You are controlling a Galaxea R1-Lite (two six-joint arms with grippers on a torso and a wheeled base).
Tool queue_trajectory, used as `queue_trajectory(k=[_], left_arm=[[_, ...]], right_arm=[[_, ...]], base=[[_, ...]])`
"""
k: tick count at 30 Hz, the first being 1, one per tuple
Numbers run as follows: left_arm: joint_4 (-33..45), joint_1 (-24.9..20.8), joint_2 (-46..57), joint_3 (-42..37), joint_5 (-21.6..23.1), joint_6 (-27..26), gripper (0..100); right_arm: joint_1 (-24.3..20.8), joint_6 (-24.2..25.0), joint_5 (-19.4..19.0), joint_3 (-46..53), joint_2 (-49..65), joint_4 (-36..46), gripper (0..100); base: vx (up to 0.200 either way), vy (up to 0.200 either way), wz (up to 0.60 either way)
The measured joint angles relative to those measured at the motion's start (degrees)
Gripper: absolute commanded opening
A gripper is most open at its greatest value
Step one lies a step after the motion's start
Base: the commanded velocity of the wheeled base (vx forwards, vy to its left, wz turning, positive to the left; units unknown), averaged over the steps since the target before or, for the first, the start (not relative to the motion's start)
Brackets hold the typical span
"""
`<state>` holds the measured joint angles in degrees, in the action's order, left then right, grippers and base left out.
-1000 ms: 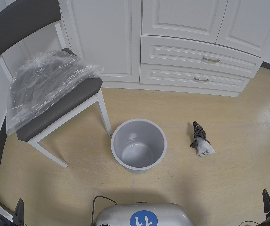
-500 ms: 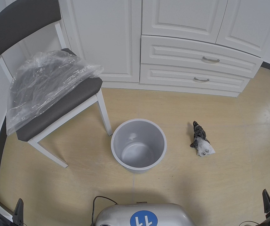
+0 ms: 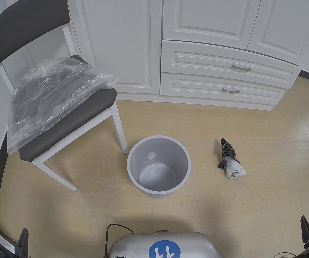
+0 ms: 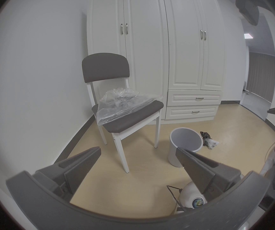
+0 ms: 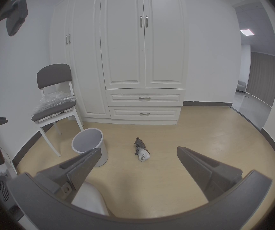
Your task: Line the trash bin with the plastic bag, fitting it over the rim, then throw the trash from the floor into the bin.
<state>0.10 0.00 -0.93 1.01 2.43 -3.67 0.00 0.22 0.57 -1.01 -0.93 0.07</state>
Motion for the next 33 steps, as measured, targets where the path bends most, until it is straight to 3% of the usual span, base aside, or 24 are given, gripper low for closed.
queue_trajectory(k=[8,19,27,33], left_arm=[[-0.34,0.00,0.00,0.00,0.37,-0.98,100],[-0.43,0.02,0.00,0.00,0.28,-0.24,100],[-0.61,0.00,0.00,0.00,-2.97,5.23,100],[-8.68,0.00,0.00,1.10,-0.51,5.63,100]], right_arm=[[0.11,-4.78,-2.05,0.00,0.00,-0.07,100],[0.07,-1.74,-0.93,0.00,0.00,-0.59,100],[0.00,0.16,0.16,0.00,0.00,-0.73,100],[0.02,-0.49,0.07,0.00,0.00,-0.72,100]], base=[[0.000,0.000,0.00],[0.000,0.000,0.00],[0.000,0.000,0.00],[0.000,0.000,0.00]])
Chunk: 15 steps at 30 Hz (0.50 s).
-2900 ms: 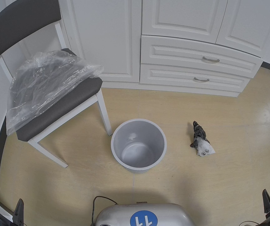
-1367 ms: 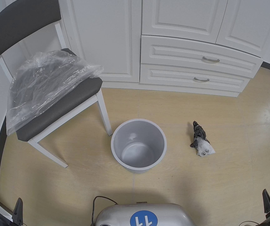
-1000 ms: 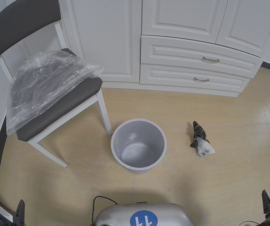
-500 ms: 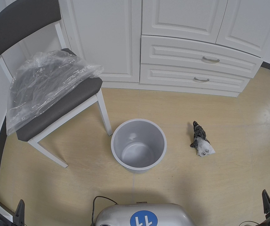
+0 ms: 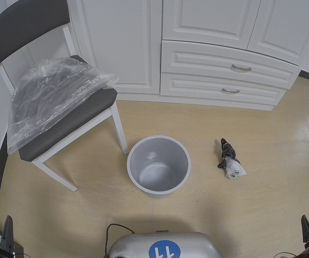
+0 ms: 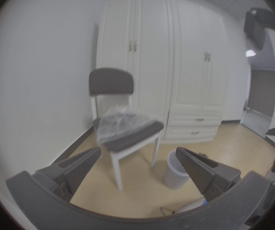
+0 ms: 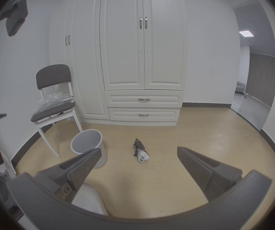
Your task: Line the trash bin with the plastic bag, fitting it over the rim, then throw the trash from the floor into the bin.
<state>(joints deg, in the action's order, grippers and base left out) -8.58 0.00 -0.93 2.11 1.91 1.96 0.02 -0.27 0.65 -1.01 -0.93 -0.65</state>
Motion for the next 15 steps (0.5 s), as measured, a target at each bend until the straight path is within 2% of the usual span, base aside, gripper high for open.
queue_trajectory(k=[4,6,9,15], left_arm=[[-2.72,0.00,0.00,2.74,7.83,-0.41,100],[-1.79,-0.05,0.00,3.90,9.61,-0.93,100],[1.45,-0.02,0.00,5.61,9.91,-1.43,100],[4.95,0.00,-0.39,8.89,9.85,-1.69,100]], right_arm=[[0.05,-2.16,-1.30,0.00,0.00,0.00,100],[0.05,-2.88,-1.87,0.00,0.00,-0.06,100],[0.05,-2.96,-2.67,0.00,0.00,-1.60,100],[0.11,1.74,-3.97,-4.47,-0.15,-4.25,100]], base=[[0.000,0.000,0.00],[0.000,0.000,0.00],[0.000,0.000,0.00],[0.000,0.000,0.00]])
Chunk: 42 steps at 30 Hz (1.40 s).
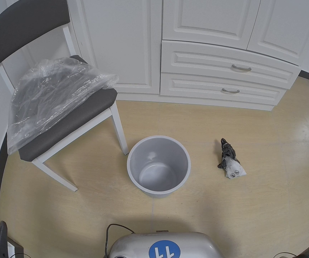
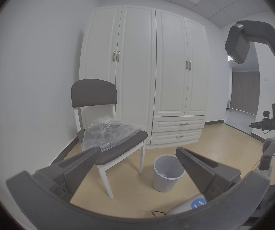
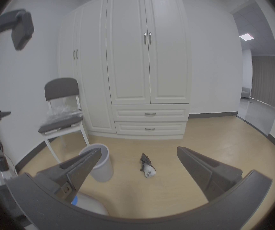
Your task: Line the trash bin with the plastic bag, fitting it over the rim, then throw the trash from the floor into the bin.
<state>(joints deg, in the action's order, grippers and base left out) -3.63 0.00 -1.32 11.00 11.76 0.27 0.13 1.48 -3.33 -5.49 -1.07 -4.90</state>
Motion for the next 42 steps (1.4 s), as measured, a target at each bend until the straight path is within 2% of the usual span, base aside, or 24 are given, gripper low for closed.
queue_trajectory(k=[7,12,16,20,25,28,31,38,42], left_arm=[[1.63,0.21,-6.40,2.78,-0.68,-0.89,100],[1.94,0.10,-10.56,3.35,-0.82,-2.36,100],[1.94,0.27,-14.62,3.78,-1.26,-3.27,100],[1.80,0.52,-19.68,4.79,-2.90,-3.82,100],[1.39,0.71,-24.98,7.19,-4.92,-4.10,100],[0.51,0.77,-28.22,9.42,-6.57,-4.67,100],[-0.44,0.82,-31.04,11.69,-7.72,-5.38,100],[-0.88,0.85,-36.17,14.86,-8.68,-5.81,100],[-1.37,0.88,-38.32,15.81,-8.75,-5.84,100]], right_arm=[[-0.02,-0.96,-2.52,-2.41,-2.91,6.53,100],[-0.18,-1.80,-3.13,-4.44,-8.29,7.17,100],[-0.23,-2.62,-3.34,-6.69,-14.52,6.07,100],[-0.13,-2.84,-3.13,-8.35,-21.86,-0.49,100],[-0.11,-3.02,-0.28,-9.31,-30.40,-12.61,100],[-0.34,-3.33,4.17,-10.06,-35.66,-17.54,100],[-0.77,-3.57,6.41,-11.18,-38.91,-18.53,100],[-2.36,-4.60,7.02,-14.57,-41.98,-17.19,100],[-4.35,-3.39,9.97,-18.30,-45.23,-19.26,100]], base=[[0.000,0.000,0.00],[0.000,0.000,0.00],[0.000,0.000,0.00],[0.000,0.000,0.00],[0.000,0.000,0.00],[0.000,0.000,0.00],[0.000,0.000,0.00],[0.000,0.000,0.00],[0.000,0.000,0.00]])
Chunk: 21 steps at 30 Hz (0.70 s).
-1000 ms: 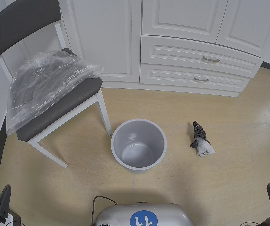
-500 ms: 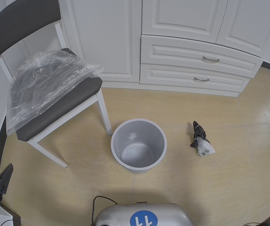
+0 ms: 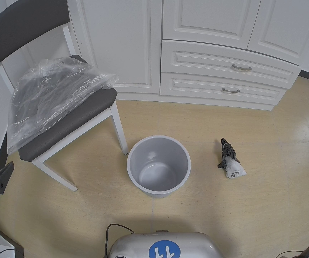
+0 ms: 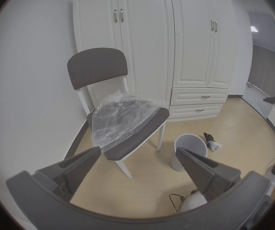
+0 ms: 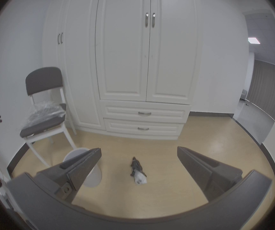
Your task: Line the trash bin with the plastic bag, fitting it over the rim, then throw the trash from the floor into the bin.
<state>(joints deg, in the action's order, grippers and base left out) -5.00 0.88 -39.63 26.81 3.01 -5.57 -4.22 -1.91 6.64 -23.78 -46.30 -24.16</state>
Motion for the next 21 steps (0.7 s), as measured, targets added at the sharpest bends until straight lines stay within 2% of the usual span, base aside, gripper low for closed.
queue_trajectory(k=[6,9,13,17,21], left_arm=[[-4.66,0.16,-3.45,0.63,-1.95,-0.91,100],[-7.89,0.28,-6.01,0.61,-4.53,-3.05,100],[-11.45,0.38,-9.48,0.54,-5.94,-4.46,100],[-13.75,0.96,-12.15,0.30,-6.27,-4.50,100],[-15.23,3.45,-14.58,-0.79,-6.27,-5.02,100]], right_arm=[[-5.71,2.02,12.43,-4.57,-7.08,-6.74,100],[-9.67,2.57,15.93,-6.31,-11.01,-10.70,100],[-12.48,3.52,17.12,-8.41,-15.60,-13.89,100],[-13.30,5.79,17.32,-10.23,-19.35,-18.86,100],[-13.60,7.39,17.08,-10.93,-22.38,-21.13,100]], base=[[0.000,0.000,0.00],[0.000,0.000,0.00],[0.000,0.000,0.00],[0.000,0.000,0.00],[0.000,0.000,0.00]])
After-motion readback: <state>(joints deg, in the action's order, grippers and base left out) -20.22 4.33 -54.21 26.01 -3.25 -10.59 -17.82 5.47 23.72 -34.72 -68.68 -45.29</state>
